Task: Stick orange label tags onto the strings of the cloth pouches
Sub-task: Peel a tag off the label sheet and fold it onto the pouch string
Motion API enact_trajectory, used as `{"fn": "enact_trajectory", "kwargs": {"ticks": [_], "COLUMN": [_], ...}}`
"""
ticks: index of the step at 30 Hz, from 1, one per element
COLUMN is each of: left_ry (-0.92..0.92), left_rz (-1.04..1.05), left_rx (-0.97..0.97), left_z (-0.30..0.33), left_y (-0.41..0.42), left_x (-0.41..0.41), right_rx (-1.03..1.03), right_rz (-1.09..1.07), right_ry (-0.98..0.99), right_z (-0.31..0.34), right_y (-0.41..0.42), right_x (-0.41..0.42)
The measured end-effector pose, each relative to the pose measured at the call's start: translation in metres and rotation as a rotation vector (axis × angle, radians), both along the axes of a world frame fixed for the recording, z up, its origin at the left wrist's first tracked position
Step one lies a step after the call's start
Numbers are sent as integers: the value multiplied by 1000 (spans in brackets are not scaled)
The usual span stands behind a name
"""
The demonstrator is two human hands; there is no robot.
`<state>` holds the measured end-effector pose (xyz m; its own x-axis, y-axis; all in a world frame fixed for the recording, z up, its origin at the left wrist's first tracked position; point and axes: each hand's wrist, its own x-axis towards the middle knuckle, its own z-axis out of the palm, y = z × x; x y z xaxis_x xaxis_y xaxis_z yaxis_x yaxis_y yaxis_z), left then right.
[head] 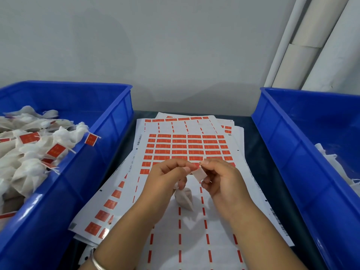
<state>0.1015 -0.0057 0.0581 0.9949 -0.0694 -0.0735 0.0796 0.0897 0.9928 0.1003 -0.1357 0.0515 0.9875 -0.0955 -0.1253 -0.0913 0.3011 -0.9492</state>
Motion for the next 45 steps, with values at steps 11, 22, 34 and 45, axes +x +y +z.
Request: {"fn": "enact_trajectory", "kwargs": {"ticks": [11,22,34,45], "left_ry": [57,-91,-351,-459], "left_rz": [-11,42,163,145], "left_rx": [-59,106,406,501], "left_z": [-5,-9,-15,-12], "left_y": [-1,-1,-2,2], "left_x": [3,4,6,7], "right_rx": [-18,0,-233,-210], "right_rz": [60,70,98,27], "right_ry": [-80,-59,-106,-185], "right_z": [2,-3,-11,-12], "right_y": [2,-1,6,6], "right_x": [-2,1,4,5]}}
